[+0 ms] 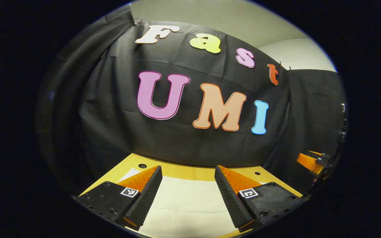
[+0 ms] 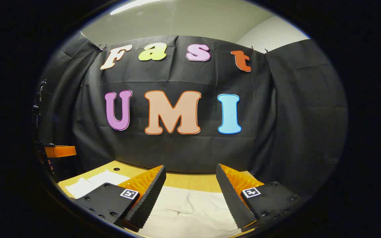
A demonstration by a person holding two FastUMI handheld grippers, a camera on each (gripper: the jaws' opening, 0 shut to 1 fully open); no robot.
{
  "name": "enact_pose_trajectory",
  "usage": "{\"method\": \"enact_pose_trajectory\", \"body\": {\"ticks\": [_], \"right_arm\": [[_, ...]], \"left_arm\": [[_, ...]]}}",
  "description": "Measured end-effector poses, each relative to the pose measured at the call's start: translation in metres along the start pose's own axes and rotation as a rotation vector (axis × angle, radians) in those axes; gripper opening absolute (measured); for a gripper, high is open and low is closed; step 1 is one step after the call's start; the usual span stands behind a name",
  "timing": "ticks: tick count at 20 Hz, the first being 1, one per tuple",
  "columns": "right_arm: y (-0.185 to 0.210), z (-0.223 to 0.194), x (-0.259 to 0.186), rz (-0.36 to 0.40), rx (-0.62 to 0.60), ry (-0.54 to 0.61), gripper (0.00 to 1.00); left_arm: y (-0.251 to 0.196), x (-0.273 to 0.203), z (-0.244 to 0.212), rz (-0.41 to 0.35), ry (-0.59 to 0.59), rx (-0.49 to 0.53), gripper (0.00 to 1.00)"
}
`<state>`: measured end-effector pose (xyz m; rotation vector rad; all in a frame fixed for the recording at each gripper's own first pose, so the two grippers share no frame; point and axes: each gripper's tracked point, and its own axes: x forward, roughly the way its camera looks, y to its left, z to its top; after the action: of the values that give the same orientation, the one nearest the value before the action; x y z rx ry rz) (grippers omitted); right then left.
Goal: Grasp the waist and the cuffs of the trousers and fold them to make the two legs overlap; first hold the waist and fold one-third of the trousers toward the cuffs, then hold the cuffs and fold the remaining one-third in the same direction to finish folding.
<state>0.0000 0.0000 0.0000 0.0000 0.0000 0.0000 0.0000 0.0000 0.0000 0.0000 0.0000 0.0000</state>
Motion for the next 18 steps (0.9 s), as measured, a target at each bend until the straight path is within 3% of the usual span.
{"method": "enact_pose_trajectory", "body": {"ticks": [18], "right_arm": [[0.0044,-0.0013,0.0065,-0.001,0.001,0.000,0.98]], "left_arm": [[-0.0059,0.0068,-0.0088,-0.042,0.039,0.018,0.94]]}}
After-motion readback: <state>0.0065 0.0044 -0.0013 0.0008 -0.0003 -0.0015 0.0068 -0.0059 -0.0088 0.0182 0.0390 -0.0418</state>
